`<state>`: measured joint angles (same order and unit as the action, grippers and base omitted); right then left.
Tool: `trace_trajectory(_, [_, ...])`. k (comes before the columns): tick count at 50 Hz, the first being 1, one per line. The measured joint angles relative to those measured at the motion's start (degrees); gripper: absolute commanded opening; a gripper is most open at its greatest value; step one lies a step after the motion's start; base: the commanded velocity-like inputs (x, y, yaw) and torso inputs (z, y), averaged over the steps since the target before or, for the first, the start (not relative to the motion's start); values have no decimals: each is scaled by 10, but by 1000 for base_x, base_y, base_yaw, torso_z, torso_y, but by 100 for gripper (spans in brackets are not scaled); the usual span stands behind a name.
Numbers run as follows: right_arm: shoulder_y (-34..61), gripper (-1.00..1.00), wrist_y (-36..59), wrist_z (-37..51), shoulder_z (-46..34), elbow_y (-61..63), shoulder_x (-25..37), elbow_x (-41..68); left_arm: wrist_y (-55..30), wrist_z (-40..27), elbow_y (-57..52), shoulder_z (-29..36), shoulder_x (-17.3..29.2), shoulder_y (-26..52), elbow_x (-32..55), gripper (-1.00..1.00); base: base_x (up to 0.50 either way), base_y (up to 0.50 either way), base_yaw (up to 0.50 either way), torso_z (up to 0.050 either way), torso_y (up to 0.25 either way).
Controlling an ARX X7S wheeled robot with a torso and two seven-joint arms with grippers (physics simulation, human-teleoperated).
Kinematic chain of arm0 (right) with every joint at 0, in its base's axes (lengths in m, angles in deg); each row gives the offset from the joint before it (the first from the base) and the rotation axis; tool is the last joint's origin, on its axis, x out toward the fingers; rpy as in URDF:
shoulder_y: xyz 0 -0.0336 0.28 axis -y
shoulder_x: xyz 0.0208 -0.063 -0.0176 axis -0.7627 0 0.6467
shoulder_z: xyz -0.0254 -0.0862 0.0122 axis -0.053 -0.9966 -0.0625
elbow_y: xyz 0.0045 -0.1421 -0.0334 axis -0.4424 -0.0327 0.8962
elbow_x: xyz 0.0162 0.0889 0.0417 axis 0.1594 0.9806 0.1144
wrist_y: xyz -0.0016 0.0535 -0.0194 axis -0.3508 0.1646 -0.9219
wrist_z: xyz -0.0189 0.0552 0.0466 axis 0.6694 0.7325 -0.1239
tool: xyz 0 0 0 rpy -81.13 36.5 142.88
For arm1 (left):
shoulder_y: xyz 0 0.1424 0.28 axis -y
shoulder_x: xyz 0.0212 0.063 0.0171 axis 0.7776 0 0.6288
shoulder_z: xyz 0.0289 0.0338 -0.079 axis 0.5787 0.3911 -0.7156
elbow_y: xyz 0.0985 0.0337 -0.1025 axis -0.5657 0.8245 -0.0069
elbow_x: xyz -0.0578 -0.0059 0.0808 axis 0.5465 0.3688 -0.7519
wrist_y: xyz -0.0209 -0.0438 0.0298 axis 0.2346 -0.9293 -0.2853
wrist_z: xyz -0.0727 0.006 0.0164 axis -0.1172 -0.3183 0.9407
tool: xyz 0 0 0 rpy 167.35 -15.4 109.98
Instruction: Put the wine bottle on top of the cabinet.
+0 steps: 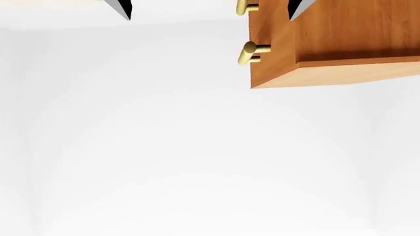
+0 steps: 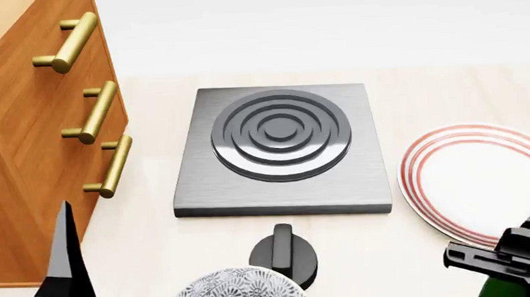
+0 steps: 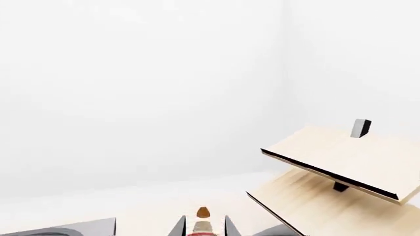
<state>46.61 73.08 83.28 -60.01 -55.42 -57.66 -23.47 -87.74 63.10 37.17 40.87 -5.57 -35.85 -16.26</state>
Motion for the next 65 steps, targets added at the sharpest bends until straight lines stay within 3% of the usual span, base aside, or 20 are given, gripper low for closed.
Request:
trace_trajectory(28, [171, -100, 117, 4, -9, 74, 6, 145, 24, 3, 42, 48, -6, 0, -10, 100, 0, 0, 0, 0, 0])
trace_trajectory(65, [293, -100, 153, 2, -129, 63, -47, 147, -15, 13, 59, 91, -4, 54, -16, 100, 0, 0, 0, 0, 1])
